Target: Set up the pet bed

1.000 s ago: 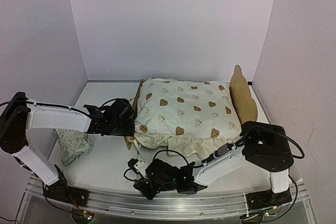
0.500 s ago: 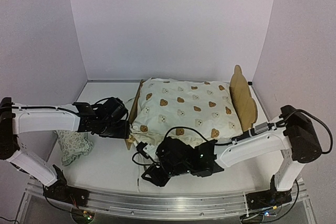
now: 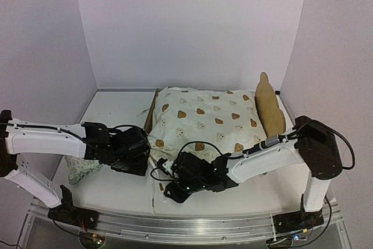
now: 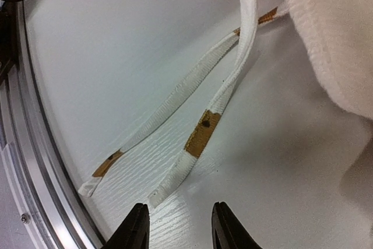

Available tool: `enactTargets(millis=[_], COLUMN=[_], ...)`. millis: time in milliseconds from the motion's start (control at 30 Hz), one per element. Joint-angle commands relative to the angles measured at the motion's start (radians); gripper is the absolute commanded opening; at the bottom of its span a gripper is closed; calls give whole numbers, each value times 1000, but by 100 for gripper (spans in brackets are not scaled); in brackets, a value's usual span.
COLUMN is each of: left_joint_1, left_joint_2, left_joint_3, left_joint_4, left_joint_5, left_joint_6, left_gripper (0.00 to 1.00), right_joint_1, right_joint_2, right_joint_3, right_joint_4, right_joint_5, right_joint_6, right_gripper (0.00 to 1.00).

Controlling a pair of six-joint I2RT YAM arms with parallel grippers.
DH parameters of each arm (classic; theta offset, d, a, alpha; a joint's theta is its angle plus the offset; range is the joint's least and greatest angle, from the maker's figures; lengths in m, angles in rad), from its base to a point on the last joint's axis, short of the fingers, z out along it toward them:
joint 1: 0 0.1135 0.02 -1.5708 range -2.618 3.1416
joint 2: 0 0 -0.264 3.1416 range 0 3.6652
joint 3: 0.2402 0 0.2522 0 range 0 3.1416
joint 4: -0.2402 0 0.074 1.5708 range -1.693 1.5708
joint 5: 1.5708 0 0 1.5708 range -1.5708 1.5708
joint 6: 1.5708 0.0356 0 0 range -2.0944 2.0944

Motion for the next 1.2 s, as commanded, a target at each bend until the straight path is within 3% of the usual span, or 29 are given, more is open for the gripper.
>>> enactTargets(millis=[0,500,800,967,1167], left_joint_1=[-51,-200,-260,-260,-255], left_joint_2=[4,27,125,145,43], left_joint_3=[-18,-104,-82,-26,27], left_joint_4=[36,150,181,101,-69], left_joint_5=[77,209,245,118,-95], left_joint_6=[-47,-96,-73,-126,-240], left_gripper=[56,49,47,44,49], right_joint_1=[4,4,4,9,101], right_joint_2=[30,29,-128,-200,-156], right_joint_3=[46,-79,-257,-302,-199], right_joint_4=[-2,157,171,177,171], right_joint_5=[-2,-15,85,43,58], right_joint_6=[4,31,60,98,125], right_gripper=[38,34,33,33,34])
